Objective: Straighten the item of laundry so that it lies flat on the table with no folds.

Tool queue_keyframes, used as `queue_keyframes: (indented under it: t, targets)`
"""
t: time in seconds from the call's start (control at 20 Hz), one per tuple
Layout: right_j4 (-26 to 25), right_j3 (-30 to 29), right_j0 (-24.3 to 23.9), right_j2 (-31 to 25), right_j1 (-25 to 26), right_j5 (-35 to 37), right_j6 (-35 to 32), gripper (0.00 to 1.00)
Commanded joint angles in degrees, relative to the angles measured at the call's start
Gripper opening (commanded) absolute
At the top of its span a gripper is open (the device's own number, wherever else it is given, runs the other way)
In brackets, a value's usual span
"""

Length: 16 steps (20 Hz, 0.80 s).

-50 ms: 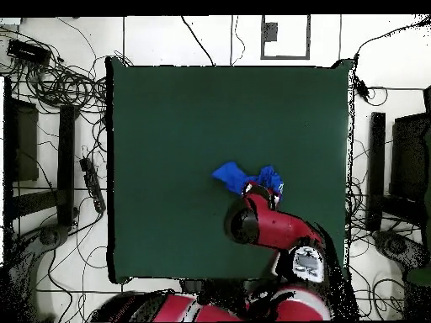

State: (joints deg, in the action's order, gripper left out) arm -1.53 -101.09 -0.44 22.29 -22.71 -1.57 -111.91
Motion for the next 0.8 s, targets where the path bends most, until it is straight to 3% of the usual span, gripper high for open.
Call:
queue_keyframes:
  t: [0.05,0.15,0.25,0.3,0.35,0.6,0.8]
  targets:
    - [8.62,2.78,23.84,12.32,4.45,28.54,-14.20,0.00]
    - [8.08,1.98,21.80,9.42,4.11,22.30,-13.99,0.00]
    - [6.64,1.22,17.54,3.92,4.97,0.71,-13.79,0.00]
    - [5.99,2.70,17.13,3.80,7.08,-9.26,-14.48,0.00]
    - [5.19,3.76,15.77,2.27,8.33,-16.03,-14.91,0.00]
    - [7.83,4.34,17.21,3.23,9.42,-13.68,-13.54,0.00]
    - [9.83,4.03,17.67,3.45,10.91,-18.80,-11.87,0.00]
